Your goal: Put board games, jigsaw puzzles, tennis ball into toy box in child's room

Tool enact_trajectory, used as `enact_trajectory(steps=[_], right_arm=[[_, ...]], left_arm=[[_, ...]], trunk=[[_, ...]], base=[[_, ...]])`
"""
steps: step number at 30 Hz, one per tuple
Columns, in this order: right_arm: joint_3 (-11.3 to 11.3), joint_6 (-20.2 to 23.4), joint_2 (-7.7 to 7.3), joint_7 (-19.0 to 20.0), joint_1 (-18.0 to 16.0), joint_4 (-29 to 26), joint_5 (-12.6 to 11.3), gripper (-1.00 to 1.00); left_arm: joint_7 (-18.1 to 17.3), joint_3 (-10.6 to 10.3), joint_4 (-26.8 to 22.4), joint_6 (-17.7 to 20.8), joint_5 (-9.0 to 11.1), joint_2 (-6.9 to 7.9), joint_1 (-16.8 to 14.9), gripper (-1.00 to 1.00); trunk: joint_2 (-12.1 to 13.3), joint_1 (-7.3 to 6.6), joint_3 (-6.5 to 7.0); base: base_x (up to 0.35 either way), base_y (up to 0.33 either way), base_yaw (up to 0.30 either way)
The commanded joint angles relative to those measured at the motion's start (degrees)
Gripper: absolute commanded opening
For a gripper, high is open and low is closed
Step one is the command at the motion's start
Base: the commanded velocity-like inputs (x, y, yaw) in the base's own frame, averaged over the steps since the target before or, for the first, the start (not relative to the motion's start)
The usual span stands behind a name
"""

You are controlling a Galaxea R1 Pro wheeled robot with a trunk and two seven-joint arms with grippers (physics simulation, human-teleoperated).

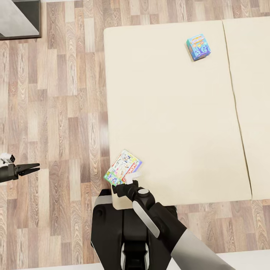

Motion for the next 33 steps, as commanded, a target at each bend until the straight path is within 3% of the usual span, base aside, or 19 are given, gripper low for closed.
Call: enact_trajectory(steps=[1,33], right_arm=[[0.1,0.1,0.00,-0.6,0.0,-0.1,-0.6,1.00],[0.2,0.1,0.00,-0.6,0.0,-0.1,-0.6,1.00]], left_arm=[[-0.2,0.0,0.0,0.6,0.0,0.02,0.0,1.00],[-0.2,0.0,0.0,0.6,0.0,0.02,0.0,1.00]], trunk=[[-0.1,0.04,-0.06],[-0.1,0.04,-0.06]], base=[[0.000,0.008,0.000],[0.000,0.039,0.000]])
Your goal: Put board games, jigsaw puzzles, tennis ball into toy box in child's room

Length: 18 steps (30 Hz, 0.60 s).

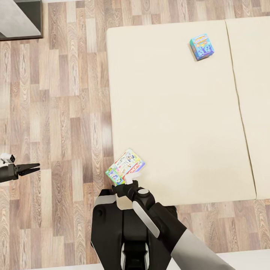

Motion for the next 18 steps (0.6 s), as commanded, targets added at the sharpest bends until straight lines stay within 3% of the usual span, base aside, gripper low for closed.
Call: enact_trajectory(steps=[1,18], right_arm=[[0.1,0.1,0.00,-0.6,0.0,-0.1,-0.6,1.00],[0.1,0.1,0.00,-0.6,0.0,-0.1,-0.6,1.00]], left_arm=[[-0.2,0.0,0.0,0.6,0.0,0.02,0.0,1.00],[-0.2,0.0,0.0,0.6,0.0,0.02,0.0,1.00]], trunk=[[-0.1,0.04,-0.06],[-0.1,0.04,-0.06]], base=[[0.000,0.022,0.000],[0.000,0.004,0.000]])
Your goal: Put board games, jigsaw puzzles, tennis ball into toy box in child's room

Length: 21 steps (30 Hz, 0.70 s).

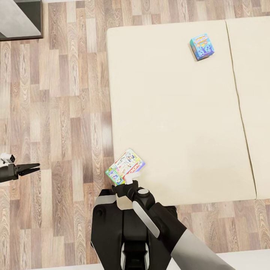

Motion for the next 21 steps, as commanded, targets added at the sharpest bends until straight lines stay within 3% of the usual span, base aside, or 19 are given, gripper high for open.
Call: enact_trajectory(steps=[1,21], right_arm=[[0.1,0.1,0.00,-0.6,0.0,-0.1,-0.6,1.00],[0.1,0.1,0.00,-0.6,0.0,-0.1,-0.6,1.00]], left_arm=[[-0.2,0.0,0.0,0.6,0.0,0.02,0.0,1.00],[-0.2,0.0,0.0,0.6,0.0,0.02,0.0,1.00]], trunk=[[-0.1,0.04,-0.06],[-0.1,0.04,-0.06]], base=[[0.000,0.050,0.000],[0.000,0.027,0.000]])
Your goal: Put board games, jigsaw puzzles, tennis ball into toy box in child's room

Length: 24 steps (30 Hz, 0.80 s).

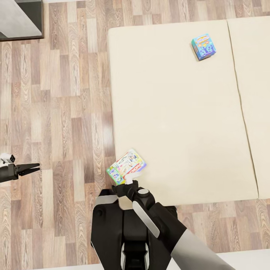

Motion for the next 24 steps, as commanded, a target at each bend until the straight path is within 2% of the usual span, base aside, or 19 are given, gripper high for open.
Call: enact_trajectory(steps=[1,7,24], right_arm=[[0.1,0.1,0.00,-0.6,0.0,-0.1,-0.6,1.00],[0.1,0.1,0.00,-0.6,0.0,-0.1,-0.6,1.00],[0.2,0.1,0.00,-0.6,0.0,-0.1,-0.6,1.00]], left_arm=[[-0.2,0.0,0.0,0.6,0.0,0.02,0.0,1.00],[-0.2,0.0,0.0,0.6,0.1,0.02,0.0,1.00],[-0.2,0.0,0.0,0.6,0.0,0.02,0.0,1.00]], trunk=[[-0.1,0.04,-0.06],[-0.1,0.04,-0.06],[-0.1,0.04,-0.06]], base=[[0.000,0.158,0.000],[0.000,0.101,0.000],[0.000,0.004,0.000]])
